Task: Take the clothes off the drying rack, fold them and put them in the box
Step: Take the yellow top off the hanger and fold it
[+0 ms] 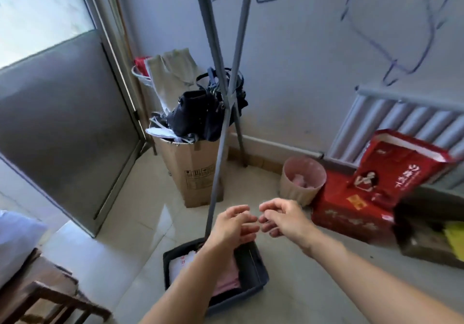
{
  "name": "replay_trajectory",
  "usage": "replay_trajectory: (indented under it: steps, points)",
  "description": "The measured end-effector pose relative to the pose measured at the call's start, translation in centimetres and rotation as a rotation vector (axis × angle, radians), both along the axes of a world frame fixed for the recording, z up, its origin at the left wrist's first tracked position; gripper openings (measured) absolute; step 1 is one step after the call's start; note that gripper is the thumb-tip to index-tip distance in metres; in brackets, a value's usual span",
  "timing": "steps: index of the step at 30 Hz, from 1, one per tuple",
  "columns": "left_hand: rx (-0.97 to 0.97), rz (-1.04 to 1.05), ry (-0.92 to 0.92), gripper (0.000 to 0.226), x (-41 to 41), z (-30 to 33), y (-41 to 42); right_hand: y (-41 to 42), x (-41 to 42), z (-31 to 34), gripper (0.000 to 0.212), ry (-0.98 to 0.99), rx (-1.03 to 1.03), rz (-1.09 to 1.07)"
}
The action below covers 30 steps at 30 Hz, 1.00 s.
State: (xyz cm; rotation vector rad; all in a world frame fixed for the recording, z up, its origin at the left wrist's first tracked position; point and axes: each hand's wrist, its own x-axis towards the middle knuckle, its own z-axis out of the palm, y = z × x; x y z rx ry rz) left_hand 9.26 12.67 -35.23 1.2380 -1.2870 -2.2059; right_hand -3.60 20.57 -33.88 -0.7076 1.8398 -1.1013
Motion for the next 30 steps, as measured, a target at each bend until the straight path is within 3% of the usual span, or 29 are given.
replay_trajectory:
  steps: [6,15,25,30]
  points:
    - [-0.167,-0.25,0.118,0.017,-7.0,9.6,6.6,9.4,-4.7,9.4,0.017,0.153,-0.111,-0.169]
    - [-0.297,-0.555,0.178,0.019,-15.5,16.2,17.7,23.7,-10.6,16.2,0.016,0.302,-0.115,-0.387]
    - [-0.422,-0.754,0.283,0.022,-25.1,21.9,31.4,38.4,-18.2,21.7,0.017,0.34,-0.218,-0.571]
    - [-0.446,-0.774,0.323,0.023,-29.3,25.1,36.4,42.8,-23.5,25.9,0.017,0.524,-0.35,-0.747]
